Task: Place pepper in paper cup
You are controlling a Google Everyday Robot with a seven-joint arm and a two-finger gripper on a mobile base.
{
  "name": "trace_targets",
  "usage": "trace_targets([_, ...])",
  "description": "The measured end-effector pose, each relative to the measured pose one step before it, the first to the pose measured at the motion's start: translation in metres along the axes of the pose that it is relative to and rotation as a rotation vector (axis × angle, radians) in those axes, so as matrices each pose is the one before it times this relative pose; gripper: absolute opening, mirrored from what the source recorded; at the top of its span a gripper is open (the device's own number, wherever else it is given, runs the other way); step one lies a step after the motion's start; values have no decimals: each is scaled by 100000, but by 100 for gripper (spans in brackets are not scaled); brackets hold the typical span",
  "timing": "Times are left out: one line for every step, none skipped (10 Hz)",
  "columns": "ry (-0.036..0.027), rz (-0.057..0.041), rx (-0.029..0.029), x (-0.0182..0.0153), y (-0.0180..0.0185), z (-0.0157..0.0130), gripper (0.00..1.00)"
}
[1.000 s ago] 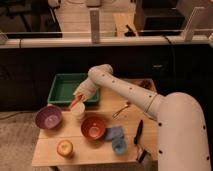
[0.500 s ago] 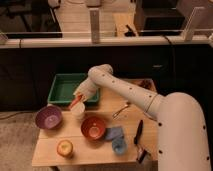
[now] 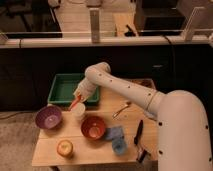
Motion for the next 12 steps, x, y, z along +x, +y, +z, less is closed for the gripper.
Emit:
trace_targets([652, -710, -378, -95, -267, -572, 3])
trace_targets([540, -454, 451, -41, -377, -723, 3])
trace_targets([161, -566, 521, 0, -305, -495, 3])
trace_targets([33, -310, 91, 94, 6, -137, 3])
trace_targets([128, -450, 2, 30, -28, -63, 3])
trace_targets([384, -907, -150, -33, -16, -1, 3])
trace_targets([815, -1708, -476, -131, 62, 157, 3])
trace_targets([702, -900, -292, -43, 69, 72, 3])
trace_targets([1023, -617, -493, 137, 225, 57, 3])
trace_targets([1457, -28, -805, 242, 310, 55, 3])
trace_targets([1339, -412, -887, 35, 133, 86, 3])
trace_targets([1389, -843, -947, -112, 22, 165, 3])
